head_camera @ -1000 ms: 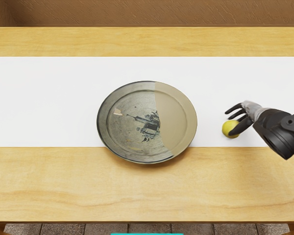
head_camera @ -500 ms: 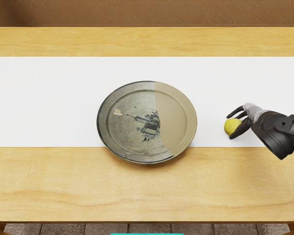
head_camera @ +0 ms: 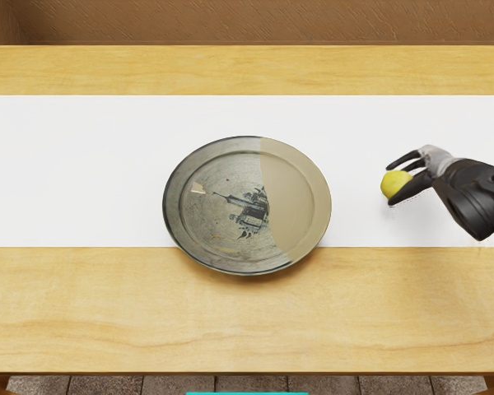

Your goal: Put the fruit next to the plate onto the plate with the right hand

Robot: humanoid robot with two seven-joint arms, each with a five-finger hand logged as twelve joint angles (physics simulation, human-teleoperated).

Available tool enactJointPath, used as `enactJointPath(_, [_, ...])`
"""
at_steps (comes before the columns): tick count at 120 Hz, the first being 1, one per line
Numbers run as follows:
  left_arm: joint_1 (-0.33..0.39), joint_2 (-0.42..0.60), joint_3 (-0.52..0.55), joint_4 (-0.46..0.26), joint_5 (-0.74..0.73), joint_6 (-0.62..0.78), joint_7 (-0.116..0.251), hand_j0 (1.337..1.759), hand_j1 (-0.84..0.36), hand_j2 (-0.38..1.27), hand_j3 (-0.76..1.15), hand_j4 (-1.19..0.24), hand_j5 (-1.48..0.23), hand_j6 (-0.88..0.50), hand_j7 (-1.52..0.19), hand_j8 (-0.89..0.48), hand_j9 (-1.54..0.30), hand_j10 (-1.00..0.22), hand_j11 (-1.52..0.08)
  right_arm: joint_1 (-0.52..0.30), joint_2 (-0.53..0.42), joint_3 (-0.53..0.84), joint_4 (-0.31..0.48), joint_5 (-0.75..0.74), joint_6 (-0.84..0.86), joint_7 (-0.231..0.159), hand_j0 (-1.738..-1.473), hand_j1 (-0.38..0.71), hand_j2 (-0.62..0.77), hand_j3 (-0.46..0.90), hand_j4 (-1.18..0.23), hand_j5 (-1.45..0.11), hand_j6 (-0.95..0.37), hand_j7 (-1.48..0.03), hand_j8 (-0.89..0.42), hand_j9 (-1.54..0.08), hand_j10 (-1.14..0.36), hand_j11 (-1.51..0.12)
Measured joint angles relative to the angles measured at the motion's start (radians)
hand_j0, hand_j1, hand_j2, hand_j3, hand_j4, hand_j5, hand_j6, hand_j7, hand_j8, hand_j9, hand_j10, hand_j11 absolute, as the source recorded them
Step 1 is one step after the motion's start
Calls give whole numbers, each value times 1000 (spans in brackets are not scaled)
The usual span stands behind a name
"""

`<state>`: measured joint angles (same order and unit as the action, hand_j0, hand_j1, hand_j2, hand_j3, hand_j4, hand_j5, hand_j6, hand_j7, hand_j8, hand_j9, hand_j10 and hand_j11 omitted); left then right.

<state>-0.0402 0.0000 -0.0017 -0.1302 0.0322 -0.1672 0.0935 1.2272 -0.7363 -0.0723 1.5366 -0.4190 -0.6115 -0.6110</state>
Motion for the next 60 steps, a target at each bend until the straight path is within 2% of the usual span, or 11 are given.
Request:
enactJointPath(26, [0,0,0,0,0,0,0,1658,69,47,0,-234,-304,-234,-304,-234,-304,-234,-304,79,32,66,31,58,0,0,-1658,254,163,0,-580,-767,-478,-760,-509,-768,-573,-775])
enactJointPath(60, [0,0,0,0,0,0,0,1658,69,47,0,-234,-304,-234,-304,-234,-304,-234,-304,244,247,69,35,171,0,-1,-1658,276,192,1,-577,-771,-460,-761,-495,-766,-578,-766])
